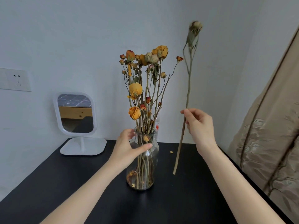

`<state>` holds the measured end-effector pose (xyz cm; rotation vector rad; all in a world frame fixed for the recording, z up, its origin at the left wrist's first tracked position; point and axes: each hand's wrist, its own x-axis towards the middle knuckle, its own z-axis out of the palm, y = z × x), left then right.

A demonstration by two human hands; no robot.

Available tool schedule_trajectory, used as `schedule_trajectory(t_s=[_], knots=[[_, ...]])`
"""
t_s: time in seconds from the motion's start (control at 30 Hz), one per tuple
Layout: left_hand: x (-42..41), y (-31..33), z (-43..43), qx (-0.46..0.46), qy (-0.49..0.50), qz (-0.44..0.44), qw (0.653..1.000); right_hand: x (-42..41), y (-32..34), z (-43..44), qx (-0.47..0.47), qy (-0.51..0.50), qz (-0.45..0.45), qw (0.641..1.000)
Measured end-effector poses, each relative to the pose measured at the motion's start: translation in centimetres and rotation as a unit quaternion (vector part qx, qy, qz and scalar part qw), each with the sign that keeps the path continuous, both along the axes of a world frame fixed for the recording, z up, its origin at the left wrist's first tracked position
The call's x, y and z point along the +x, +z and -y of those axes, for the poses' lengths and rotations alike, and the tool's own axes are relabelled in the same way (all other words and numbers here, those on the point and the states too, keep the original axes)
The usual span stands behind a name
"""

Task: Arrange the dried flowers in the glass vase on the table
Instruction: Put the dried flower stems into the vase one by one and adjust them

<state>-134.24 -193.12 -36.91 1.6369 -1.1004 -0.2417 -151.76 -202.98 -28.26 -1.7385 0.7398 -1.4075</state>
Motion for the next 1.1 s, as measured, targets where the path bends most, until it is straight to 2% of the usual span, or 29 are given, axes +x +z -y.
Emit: schedule_trajectory(t_s=[0.17, 0.33, 0.57, 0.8, 1.1], knots=[[-0.5, -0.4, 2.0, 0.003, -0.007, 0.006, 1.0, 0.3, 3.9, -0.4, -0.035, 0.011, 0.064, 0.997], [-1.0, -0.8, 2.1, -0.023, -0.034, -0.039, 0.998, 1.2, 5.6, -0.4, -0.063, 0.022, 0.088, 0.994], [-1.2, -1.7, 2.6, -0.026, 0.051, -0.008, 0.998, 2.5, 5.8, -0.3, -0.07, 0.053, 0.11, 0.99], [-2.5, -2.0, 2.9, -0.037, 0.138, 0.073, 0.987, 3.4, 4.7, 0.0, -0.09, 0.072, 0.052, 0.992], [-2.6, -2.3, 2.6, -0.053, 0.165, 0.089, 0.981, 4.2, 3.7, -0.6, -0.111, 0.07, -0.015, 0.991]])
